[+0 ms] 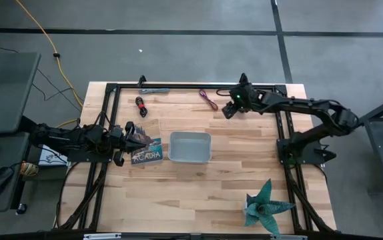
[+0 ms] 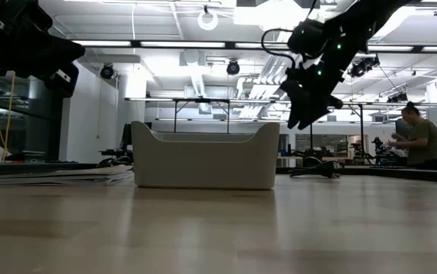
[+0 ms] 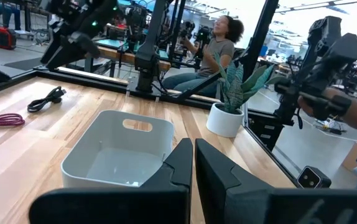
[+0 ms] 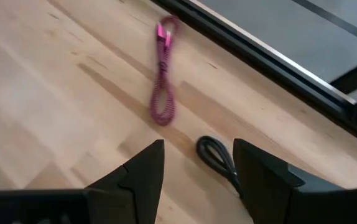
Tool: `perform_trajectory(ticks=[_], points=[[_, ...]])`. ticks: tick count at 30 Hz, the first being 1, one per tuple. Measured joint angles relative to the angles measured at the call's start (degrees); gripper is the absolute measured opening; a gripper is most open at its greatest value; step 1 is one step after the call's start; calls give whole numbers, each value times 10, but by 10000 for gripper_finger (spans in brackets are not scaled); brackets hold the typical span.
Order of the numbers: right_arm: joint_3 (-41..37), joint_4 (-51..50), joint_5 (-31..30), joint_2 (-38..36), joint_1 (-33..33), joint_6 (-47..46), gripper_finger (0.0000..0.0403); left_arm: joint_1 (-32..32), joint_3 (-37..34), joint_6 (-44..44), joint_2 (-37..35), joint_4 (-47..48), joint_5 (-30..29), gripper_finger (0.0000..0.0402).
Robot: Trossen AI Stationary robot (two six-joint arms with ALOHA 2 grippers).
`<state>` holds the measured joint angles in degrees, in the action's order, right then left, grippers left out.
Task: Pick and place USB-C Cables
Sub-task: Put the right black charger cable into the gray bin
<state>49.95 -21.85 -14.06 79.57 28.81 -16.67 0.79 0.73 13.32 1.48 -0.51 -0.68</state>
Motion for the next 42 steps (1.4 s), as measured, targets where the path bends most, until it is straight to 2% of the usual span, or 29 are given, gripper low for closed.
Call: perform_trajectory(ticks=[6, 12, 33, 40, 42], points=[[0, -1, -22, 21, 5, -27, 183, 0, 0, 0, 0, 0, 0, 0], [0, -1, -22, 32, 5, 9, 183, 0, 0, 0, 0, 0, 0, 0], [-2, -27, -22, 32, 6, -13, 183, 0, 0, 0, 0, 0, 0, 0], [-2, -37, -16, 48, 24, -15, 183, 0, 0, 0, 0, 0, 0, 0], [-2, -36, 2, 65, 31, -15, 183, 0, 0, 0, 0, 0, 0, 0]])
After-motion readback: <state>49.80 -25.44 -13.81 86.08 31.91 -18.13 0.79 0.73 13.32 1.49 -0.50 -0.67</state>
